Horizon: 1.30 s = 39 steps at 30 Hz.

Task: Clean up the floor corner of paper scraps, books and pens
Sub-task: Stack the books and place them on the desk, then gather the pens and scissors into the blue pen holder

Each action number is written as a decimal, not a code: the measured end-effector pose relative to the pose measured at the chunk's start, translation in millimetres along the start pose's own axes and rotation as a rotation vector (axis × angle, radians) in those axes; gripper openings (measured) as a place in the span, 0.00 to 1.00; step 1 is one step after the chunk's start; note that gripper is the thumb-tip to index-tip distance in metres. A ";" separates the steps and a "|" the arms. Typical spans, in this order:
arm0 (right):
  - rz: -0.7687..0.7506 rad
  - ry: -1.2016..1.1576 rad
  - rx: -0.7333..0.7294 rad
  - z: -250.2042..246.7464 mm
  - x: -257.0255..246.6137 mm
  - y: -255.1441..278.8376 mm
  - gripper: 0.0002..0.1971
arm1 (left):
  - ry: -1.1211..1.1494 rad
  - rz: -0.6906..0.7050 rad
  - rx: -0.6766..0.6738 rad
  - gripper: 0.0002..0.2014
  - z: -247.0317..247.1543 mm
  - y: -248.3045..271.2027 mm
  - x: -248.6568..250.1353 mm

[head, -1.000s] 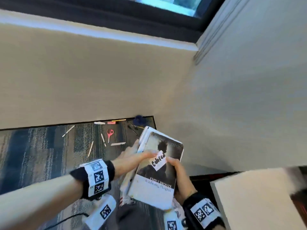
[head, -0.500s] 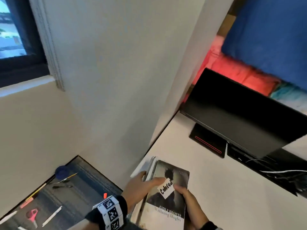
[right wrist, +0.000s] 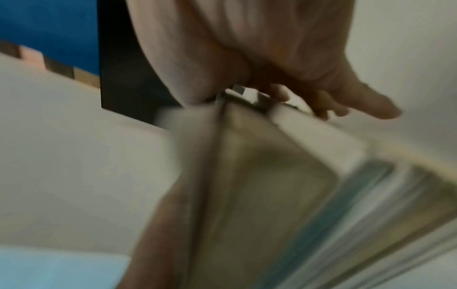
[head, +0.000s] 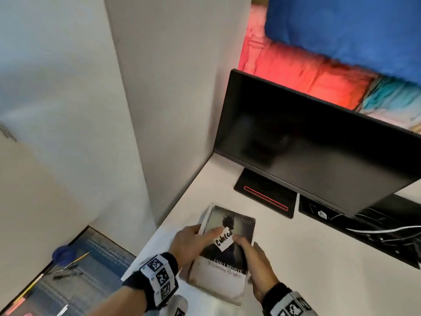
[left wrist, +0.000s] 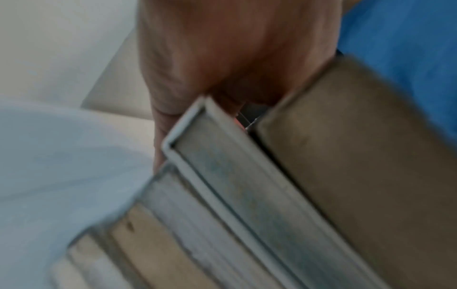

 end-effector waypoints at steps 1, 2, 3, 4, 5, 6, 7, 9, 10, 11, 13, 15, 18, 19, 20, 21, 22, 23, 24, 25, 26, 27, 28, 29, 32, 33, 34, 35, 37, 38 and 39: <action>0.035 0.060 0.020 -0.4 -2.3 -5.7 0.22 | -0.051 0.009 0.002 0.33 -1.8 -5.6 2.8; 0.093 0.097 0.022 0.8 -3.7 -9.6 0.29 | -0.079 0.003 -0.005 0.35 -2.1 -9.9 3.4; 0.147 0.116 0.015 1.6 -4.8 -13.5 0.35 | -0.086 -0.002 -0.019 0.35 -3.7 -12.3 4.9; 0.195 0.110 0.012 1.6 -6.0 -15.4 0.37 | -0.079 -0.011 -0.050 0.35 -5.2 -11.6 5.5; 0.233 0.101 0.000 0.0 -6.1 -16.2 0.36 | -0.042 -0.027 -0.096 0.35 -5.3 -9.1 4.5; 0.256 0.095 -0.013 -1.1 -7.2 -16.1 0.34 | 0.014 -0.053 -0.145 0.34 -6.0 -5.5 3.2; 0.275 0.087 -0.030 -2.4 -7.8 -15.9 0.31 | 0.080 -0.086 -0.189 0.33 -6.3 -0.8 1.3; 0.277 0.037 -0.082 -4.7 -6.5 -15.5 0.27 | 0.174 -0.109 -0.250 0.31 -3.4 3.0 -3.5; 0.267 0.011 -0.103 -4.3 -7.9 -15.8 0.25 | 0.205 -0.103 -0.264 0.31 -2.5 1.2 -5.7; 0.257 -0.014 -0.111 -3.8 -9.1 -16.5 0.23 | 0.214 -0.099 -0.272 0.33 -2.3 -2.2 -6.7; 0.227 -0.054 -0.132 -0.1 -16.2 -19.3 0.21 | 0.194 -0.107 -0.255 0.36 -6.7 -11.9 -5.2; 0.201 -0.077 -0.151 7.8 -27.0 -26.5 0.20 | 0.127 -0.104 -0.193 0.35 -13.0 -22.0 3.0; 0.163 -0.080 -0.121 27.1 -41.7 -46.9 0.20 | -0.377 0.099 0.180 0.33 -29.3 -30.3 24.7; 0.156 -0.069 -0.114 35.7 -47.9 -53.2 0.20 | -0.527 0.219 0.343 0.31 -34.1 -29.4 31.6; 0.153 -0.044 -0.105 46.3 -55.0 -60.1 0.21 | -0.602 0.325 0.463 0.28 -39.3 -28.2 35.9; 0.160 -0.020 -0.086 56.8 -61.9 -66.3 0.22 | -0.639 0.423 0.541 0.25 -44.0 -27.0 37.7; 0.162 0.023 -0.072 68.6 -69.4 -72.0 0.22 | -0.678 0.504 0.586 0.23 -50.5 -25.5 37.0; 0.147 0.073 -0.055 76.8 -76.0 -78.6 0.23 | -0.724 0.562 0.607 0.20 -56.6 -26.5 32.8; 0.120 0.098 -0.043 82.5 -79.4 -91.3 0.27 | -0.751 0.607 0.634 0.19 -64.3 -27.1 27.4; 0.098 0.109 -0.040 88.2 -80.5 -105.6 0.32 | -0.767 0.632 0.644 0.20 -72.0 -27.4 20.5; 0.109 0.124 -0.051 92.4 -83.5 -110.2 0.36 | -0.780 0.658 0.636 0.21 -76.6 -27.3 14.4; 0.139 0.111 -0.060 98.4 -86.8 -107.3 0.36 | -0.798 0.693 0.629 0.20 -80.5 -27.6 8.1; 0.168 0.073 -0.069 100.8 -89.0 -102.1 0.29 | -0.819 0.721 0.616 0.20 -81.3 -27.9 5.2; 0.179 0.035 -0.086 102.7 -91.4 -94.3 0.21 | -0.834 0.729 0.602 0.20 -81.0 -27.8 3.4; 0.180 0.081 -0.056 98.0 -92.1 -87.0 0.18 | -0.794 0.683 0.565 0.20 -79.4 -26.3 3.9; 0.156 0.128 -0.008 97.1 -90.9 -87.1 0.23 | -0.769 0.684 0.560 0.20 -78.9 -24.9 3.9; 0.084 0.184 0.107 97.0 -87.8 -87.9 0.30 | -0.747 0.700 0.565 0.19 -79.3 -21.6 3.2; -0.039 0.231 0.275 100.0 -84.7 -82.9 0.36 | -0.723 0.723 0.575 0.17 -80.8 -16.3 0.8; -0.436 0.238 0.418 115.1 -78.6 -53.7 0.36 | -0.659 0.752 0.585 0.14 -88.0 -2.6 -11.0; -0.665 0.248 0.390 125.4 -75.9 -34.5 0.31 | -0.626 0.758 0.594 0.12 -92.5 2.5 -19.4; -0.857 0.289 0.321 138.7 -70.0 -14.8 0.24 | -0.602 0.747 0.606 0.11 -98.7 8.7 -31.0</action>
Point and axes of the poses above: each hand's wrist, its own y-axis away from the middle knuckle, its own z-axis out of the palm, x = y × z, the point moved 1 cm from there along -y, towards the middle knuckle, and after that the axes turned 6 degrees about x, right-handed, at the moved point
